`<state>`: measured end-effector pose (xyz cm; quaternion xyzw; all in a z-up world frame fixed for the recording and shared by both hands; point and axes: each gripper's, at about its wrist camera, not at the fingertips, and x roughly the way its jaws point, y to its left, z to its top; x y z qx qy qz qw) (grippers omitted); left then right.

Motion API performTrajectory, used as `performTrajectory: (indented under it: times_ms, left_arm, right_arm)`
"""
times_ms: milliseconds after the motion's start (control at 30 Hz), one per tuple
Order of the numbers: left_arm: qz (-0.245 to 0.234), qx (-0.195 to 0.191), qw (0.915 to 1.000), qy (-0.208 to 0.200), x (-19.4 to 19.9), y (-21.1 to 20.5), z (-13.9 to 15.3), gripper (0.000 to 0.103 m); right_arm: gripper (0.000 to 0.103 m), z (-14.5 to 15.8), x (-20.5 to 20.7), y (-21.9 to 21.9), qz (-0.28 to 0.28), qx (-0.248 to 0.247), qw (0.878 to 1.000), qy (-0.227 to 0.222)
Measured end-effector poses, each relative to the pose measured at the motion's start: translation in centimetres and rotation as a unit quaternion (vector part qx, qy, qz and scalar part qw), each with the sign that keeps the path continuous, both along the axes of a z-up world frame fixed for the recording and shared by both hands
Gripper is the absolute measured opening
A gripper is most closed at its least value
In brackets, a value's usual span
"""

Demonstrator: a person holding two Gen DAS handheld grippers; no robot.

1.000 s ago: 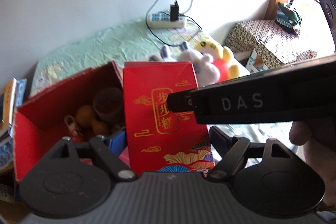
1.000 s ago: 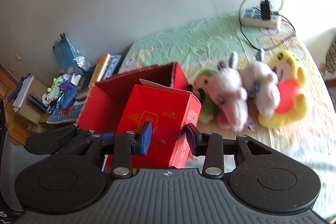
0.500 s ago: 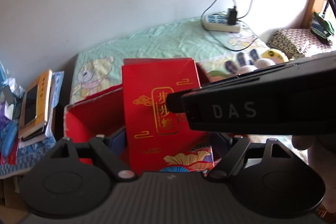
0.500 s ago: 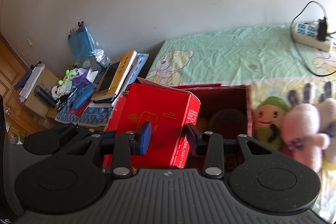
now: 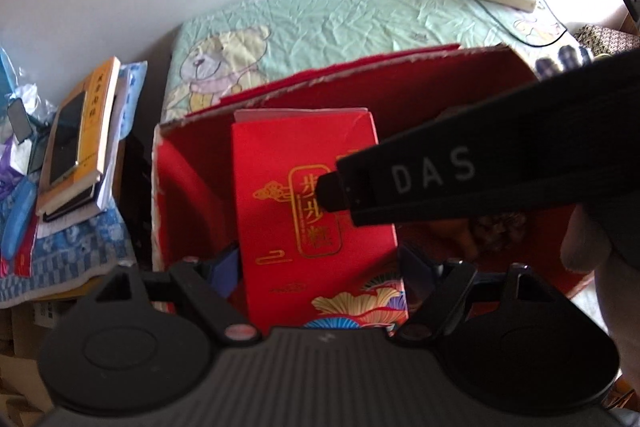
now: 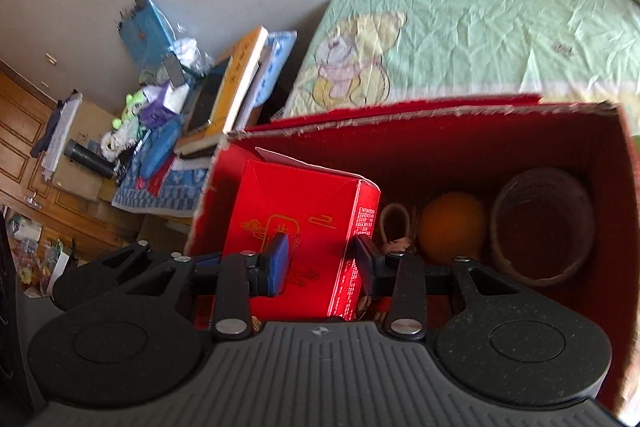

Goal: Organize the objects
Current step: 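Lower the red gift box into the red box and open the right gripper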

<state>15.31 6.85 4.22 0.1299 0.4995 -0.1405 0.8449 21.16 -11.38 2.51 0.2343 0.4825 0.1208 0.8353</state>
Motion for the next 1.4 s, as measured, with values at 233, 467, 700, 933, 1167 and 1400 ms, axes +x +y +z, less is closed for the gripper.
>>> performTrajectory:
  times_ms: [233,467,700,933,1167,1400]
  left_arm:
    - [0.008,0.017,0.9995,0.025,1.2,0.3,-2.3,0.081]
    - [0.006,0.052,0.9984,0.022,1.3,-0.5,-3.3,0.082]
    - [0.005,0.059,0.9981,0.017,1.0,-0.6,-3.2,0.086]
    - [0.009,0.051,0.9985,0.016,0.9,-0.4,-2.7,0.087]
    - [0.012,0.052,0.9985,0.014,1.0,-1.3,-2.8,0.087]
    - [0.016,0.036,0.9991,0.011,0.8,-1.8,-2.1,0.087]
  right_arm:
    - [0.041,-2.2,1.9,0.1,0.015,0.01,0.999,0.037]
    - [0.04,-3.0,2.6,0.1,0.017,0.012,0.999,0.047]
    - [0.041,-3.9,3.1,-0.1,0.018,0.027,0.998,0.06]
    - [0.04,-4.0,3.0,-0.3,0.01,0.033,0.998,0.055]
    - [0.04,-3.6,2.7,-0.4,-0.013,0.011,0.999,0.044]
    - [0.04,-3.0,1.7,-1.8,-0.051,-0.01,0.998,0.036]
